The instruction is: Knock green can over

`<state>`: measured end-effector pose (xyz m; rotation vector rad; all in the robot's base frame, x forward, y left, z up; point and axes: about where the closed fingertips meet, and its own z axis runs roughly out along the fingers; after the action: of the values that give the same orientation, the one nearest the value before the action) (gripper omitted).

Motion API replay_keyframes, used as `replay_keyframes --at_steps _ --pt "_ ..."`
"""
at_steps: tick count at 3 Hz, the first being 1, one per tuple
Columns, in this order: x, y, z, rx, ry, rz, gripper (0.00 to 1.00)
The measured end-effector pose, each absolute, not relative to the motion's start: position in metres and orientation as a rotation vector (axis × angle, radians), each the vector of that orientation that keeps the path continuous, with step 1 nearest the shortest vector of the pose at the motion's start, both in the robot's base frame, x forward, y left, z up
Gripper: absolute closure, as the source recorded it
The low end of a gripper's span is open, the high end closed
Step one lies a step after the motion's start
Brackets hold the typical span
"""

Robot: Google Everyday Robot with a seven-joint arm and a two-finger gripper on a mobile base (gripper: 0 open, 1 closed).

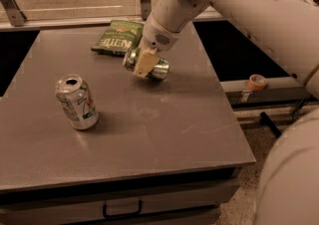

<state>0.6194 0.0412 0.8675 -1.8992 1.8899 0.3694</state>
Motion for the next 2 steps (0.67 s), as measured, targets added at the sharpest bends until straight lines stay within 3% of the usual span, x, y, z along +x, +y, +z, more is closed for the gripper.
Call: replay_keyframes --at_steps 1,2 --pt "0.5829 0.0580 0.8411 -2.111 1.930 0.506 0.83" --pt "0.5739 0.0578 0.8403 -2.151 1.945 0.537 0.58"
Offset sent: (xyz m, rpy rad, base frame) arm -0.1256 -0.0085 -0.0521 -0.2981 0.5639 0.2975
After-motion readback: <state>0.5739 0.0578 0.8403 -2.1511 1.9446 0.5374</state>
